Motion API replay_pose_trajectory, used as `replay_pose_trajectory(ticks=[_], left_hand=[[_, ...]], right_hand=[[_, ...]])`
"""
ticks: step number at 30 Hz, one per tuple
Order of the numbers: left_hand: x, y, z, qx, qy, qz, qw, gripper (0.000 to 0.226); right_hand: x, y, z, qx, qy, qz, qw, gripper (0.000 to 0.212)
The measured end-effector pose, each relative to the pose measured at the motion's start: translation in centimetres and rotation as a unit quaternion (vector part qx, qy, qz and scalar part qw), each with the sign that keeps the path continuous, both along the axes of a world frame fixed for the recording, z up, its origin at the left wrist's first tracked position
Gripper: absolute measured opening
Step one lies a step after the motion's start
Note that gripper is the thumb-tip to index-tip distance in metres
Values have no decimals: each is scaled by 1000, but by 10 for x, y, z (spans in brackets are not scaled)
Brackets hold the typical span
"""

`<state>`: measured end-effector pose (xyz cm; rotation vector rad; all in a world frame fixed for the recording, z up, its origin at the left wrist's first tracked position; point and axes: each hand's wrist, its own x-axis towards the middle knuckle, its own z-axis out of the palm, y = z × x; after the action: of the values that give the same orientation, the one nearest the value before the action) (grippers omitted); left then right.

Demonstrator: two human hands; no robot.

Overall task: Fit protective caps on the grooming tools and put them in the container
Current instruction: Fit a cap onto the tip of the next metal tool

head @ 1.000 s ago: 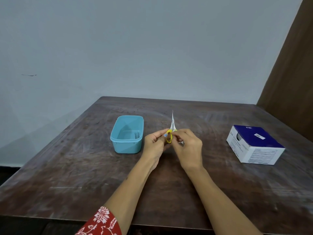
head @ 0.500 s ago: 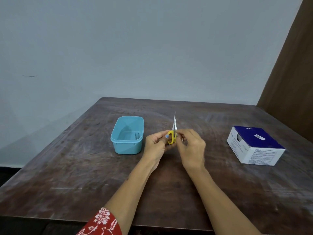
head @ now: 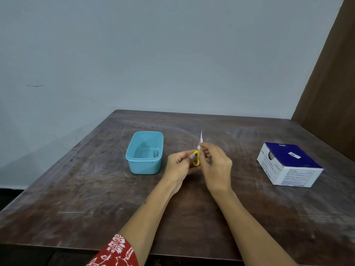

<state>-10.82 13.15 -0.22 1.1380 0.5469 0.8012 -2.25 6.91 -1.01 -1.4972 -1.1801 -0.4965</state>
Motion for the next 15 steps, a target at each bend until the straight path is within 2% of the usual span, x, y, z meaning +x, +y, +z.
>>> replay_pose_trajectory(ticks=[6, 12, 15], left_hand=[[-2, 5, 0, -10, -17, 34, 999, 18], [-1, 3, -1, 2, 1, -4, 1000, 18], [-1, 5, 0, -10, -25, 27, 999, 17]], right_hand=[[-4, 1, -2, -56, 41, 39, 997, 41], [-2, -1, 1, -34, 85, 16, 996, 46], [-3, -1, 1, -38, 79, 35, 996, 44]])
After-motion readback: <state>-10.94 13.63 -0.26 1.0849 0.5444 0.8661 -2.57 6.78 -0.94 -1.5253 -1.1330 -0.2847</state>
